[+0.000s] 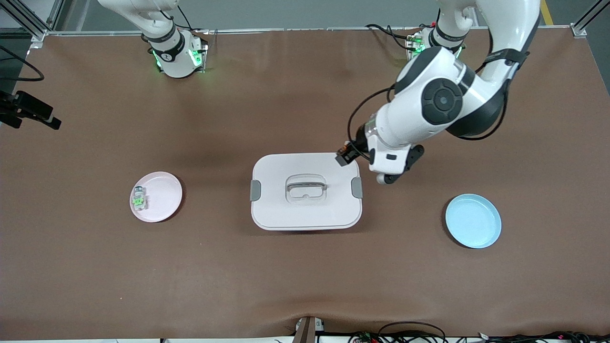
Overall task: Transfer orange switch to right arm and place
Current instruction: 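Lift the orange switch and carry it above the white box, then hold the switch still while the right gripper reaches toward it, then close the right gripper on the orange switch beside the left gripper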
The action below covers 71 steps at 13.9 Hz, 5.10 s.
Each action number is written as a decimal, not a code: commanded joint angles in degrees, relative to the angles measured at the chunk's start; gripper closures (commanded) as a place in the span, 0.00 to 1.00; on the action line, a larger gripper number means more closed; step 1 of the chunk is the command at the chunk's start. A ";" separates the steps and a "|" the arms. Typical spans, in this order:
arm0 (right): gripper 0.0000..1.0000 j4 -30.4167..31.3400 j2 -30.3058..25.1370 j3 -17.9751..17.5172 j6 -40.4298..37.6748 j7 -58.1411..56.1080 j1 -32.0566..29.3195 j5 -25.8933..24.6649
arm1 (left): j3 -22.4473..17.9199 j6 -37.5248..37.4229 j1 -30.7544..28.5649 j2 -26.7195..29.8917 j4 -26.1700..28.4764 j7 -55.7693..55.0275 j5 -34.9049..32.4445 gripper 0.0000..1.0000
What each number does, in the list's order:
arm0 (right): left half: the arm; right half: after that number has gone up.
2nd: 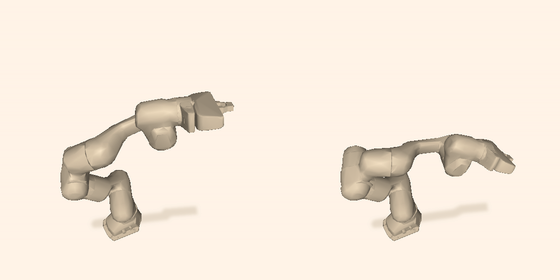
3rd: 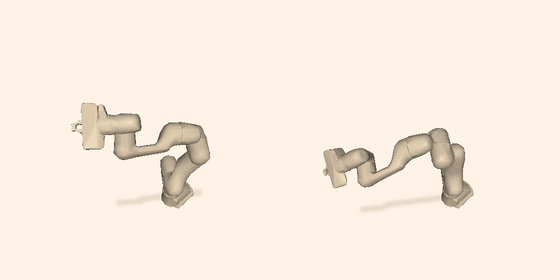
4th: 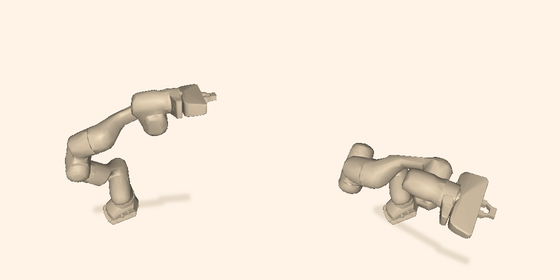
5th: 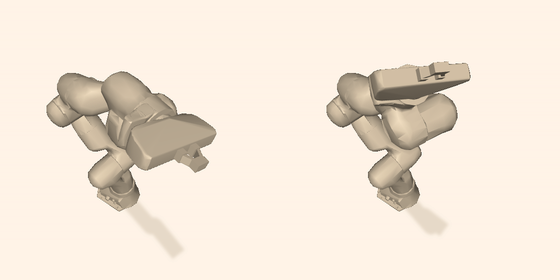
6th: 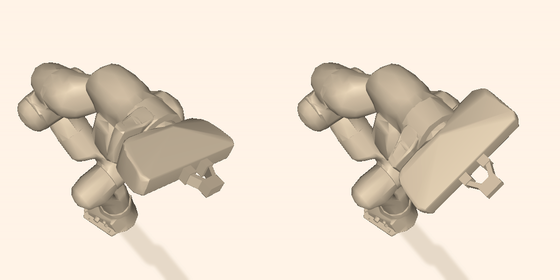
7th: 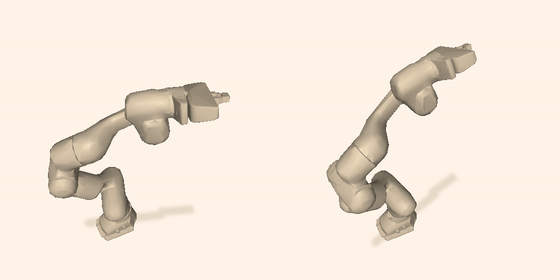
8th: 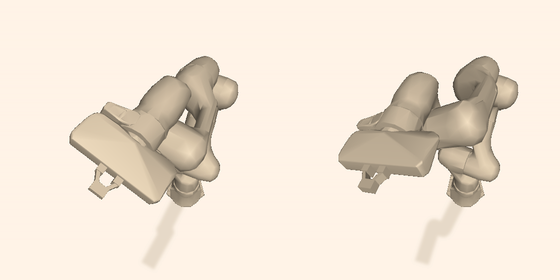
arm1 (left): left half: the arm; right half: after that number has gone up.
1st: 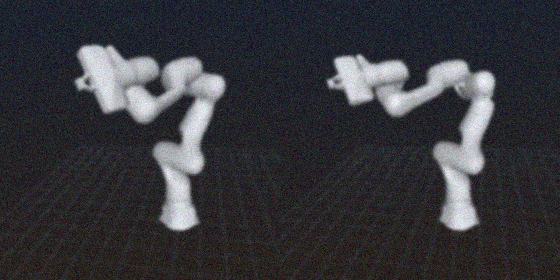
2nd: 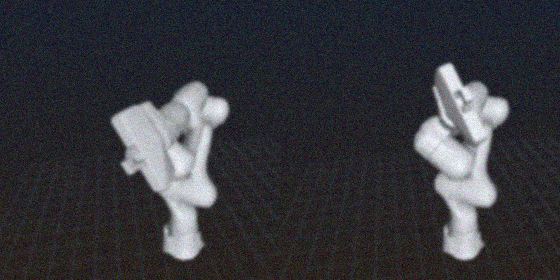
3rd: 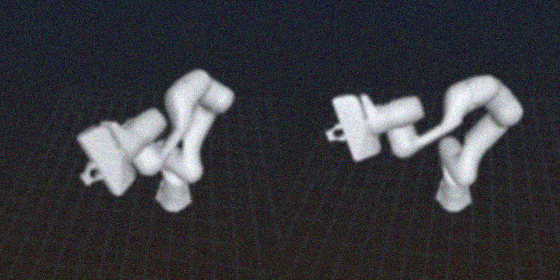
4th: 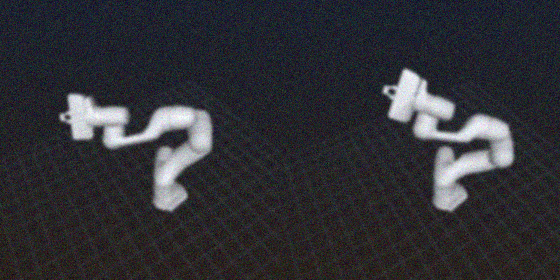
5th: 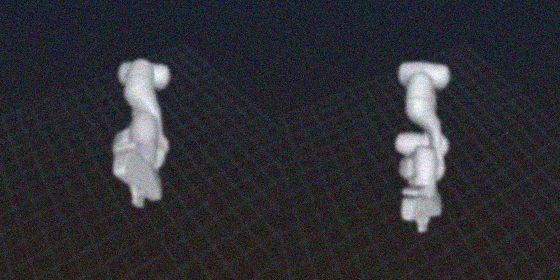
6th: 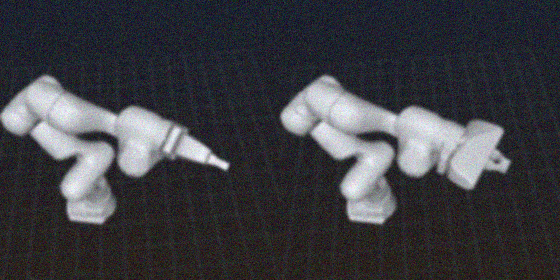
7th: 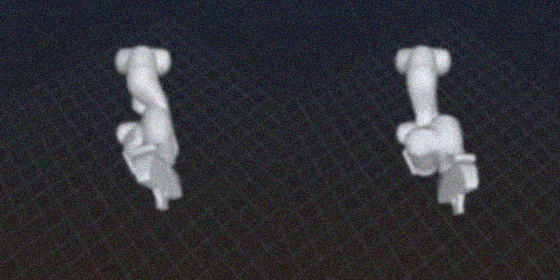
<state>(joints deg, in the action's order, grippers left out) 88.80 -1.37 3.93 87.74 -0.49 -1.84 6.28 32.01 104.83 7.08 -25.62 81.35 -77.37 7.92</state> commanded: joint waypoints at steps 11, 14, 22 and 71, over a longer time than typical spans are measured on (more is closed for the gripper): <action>0.00 27.19 -13.73 -1.03 20.86 10.41 2.70 22.36 | 0.25 4.51 1.97 -1.10 -3.39 -13.24 3.24 1.00; 0.00 33.17 -17.16 -1.30 28.60 16.38 8.32 24.46 | -0.02 4.51 2.32 -1.36 -3.74 -12.72 2.89 1.00; 0.00 38.81 -17.01 -6.04 55.65 35.62 27.38 31.51 | -0.28 8.53 4.78 -2.24 -4.45 -17.27 2.98 1.00; 1.00 27.74 9.28 -6.04 83.91 39.78 47.80 35.11 | -0.37 8.82 9.62 -1.18 -4.53 -25.19 1.75 0.00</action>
<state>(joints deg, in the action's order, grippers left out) 118.66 5.96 -2.65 171.18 39.14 44.59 39.74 31.79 114.34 16.33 -27.61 77.36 -101.61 10.28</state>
